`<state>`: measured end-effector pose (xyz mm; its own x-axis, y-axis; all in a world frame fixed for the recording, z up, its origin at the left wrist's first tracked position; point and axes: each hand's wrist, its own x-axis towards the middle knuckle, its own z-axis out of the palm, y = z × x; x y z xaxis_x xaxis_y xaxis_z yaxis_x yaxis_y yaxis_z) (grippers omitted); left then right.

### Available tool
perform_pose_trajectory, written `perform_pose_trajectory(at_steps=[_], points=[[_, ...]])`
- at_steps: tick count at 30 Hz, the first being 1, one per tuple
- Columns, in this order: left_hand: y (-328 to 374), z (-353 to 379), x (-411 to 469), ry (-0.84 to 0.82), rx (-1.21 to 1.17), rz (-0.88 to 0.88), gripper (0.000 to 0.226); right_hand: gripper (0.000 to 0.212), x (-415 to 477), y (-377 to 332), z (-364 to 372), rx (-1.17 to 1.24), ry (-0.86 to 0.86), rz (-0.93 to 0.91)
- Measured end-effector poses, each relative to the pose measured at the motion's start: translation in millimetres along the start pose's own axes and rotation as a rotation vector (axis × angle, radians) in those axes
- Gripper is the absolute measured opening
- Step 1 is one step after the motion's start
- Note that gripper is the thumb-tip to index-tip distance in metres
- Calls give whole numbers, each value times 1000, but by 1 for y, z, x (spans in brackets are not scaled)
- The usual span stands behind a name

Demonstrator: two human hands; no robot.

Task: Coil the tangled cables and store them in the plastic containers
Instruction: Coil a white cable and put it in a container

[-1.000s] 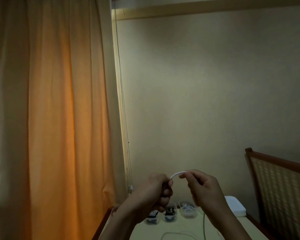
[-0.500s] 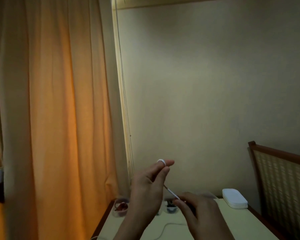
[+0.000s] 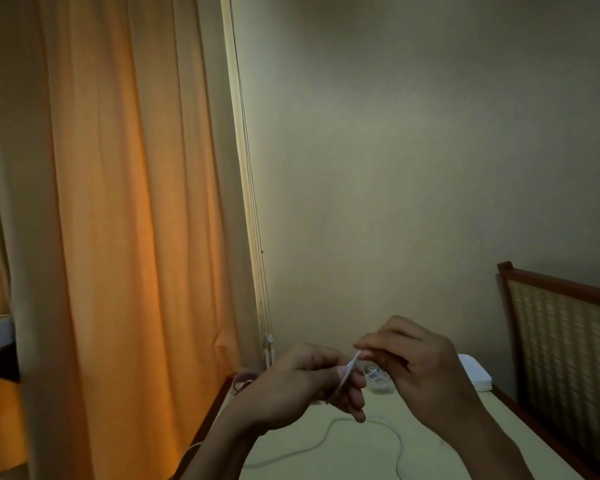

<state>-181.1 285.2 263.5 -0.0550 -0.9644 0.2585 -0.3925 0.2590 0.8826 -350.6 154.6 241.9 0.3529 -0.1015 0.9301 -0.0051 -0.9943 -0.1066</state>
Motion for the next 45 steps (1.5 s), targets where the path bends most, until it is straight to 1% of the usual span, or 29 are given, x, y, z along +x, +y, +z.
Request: perform_pose_trajectory(at_steps=[2, 4, 7, 10, 12, 14, 16, 19, 22, 25, 26, 27, 29, 30, 31, 32, 34, 36, 38, 40, 42, 45], points=[[2, 0, -2, -34, -93, -11, 28, 21, 0, 1, 2, 53, 7, 22], [3, -1, 0, -74, -161, -28, 31, 20, -2, 3, 6, 117, 4, 70], [5, 5, 2, -83, -224, 15, 24, 15, -11, 1, 15, 204, 4, 213], [3, 14, 5, -10, -321, 93, 20, 23, -22, -10, 24, 402, -26, 381], [3, 22, 7, 37, -453, 149, 22, 19, -30, -19, 30, 470, -20, 412], [2, 31, 8, 107, -599, 183, 22, 21, -38, -24, 34, 459, 6, 459], [6, 43, 8, 175, -746, 202, 22, 21, -41, -25, 32, 391, 23, 484], [15, 56, 6, 249, -822, 248, 31, 24, -35, -27, 22, 352, 3, 432], [21, 55, 10, 362, -774, 314, 36, 29, -30, -30, 11, 362, -90, 393], [19, 41, 16, 511, -607, 390, 28, 30, -33, -38, 7, 317, -202, 380], [17, 37, 17, 533, -484, 390, 25, 28, -34, -41, 7, 270, -210, 356], [15, 35, 17, 547, -299, 381, 23, 27, -36, -43, 8, 207, -215, 321], [7, 33, 16, 530, 138, 355, 22, 24, -37, -42, 8, 92, -234, 248], [2, 32, 15, 503, 321, 346, 22, 19, -37, -40, 7, 48, -245, 224], [-3, 30, 16, 473, 455, 338, 21, 13, -37, -37, 5, 0, -253, 197], [-7, 27, 15, 437, 532, 318, 20, 9, -35, -34, 2, -45, -257, 162], [-11, 23, 13, 346, 534, 224, 19, 8, -30, -27, -6, -94, -274, 85], [-12, 24, 11, 244, 492, 133, 24, 13, -23, -23, -16, -68, -322, 40], [-9, 26, 6, 151, 402, 85, 28, 18, -15, -19, -24, -63, -366, 11], [-4, 26, 1, 73, 265, 51, 29, 23, -8, -17, -29, -55, -381, 5], [-3, 24, -1, 42, 181, 27, 30, 18, -4, -16, -33, -24, -373, 5], [-3, 25, -3, 20, 192, 4, 31, 7, -5, -16, -35, 25, -337, 74]])
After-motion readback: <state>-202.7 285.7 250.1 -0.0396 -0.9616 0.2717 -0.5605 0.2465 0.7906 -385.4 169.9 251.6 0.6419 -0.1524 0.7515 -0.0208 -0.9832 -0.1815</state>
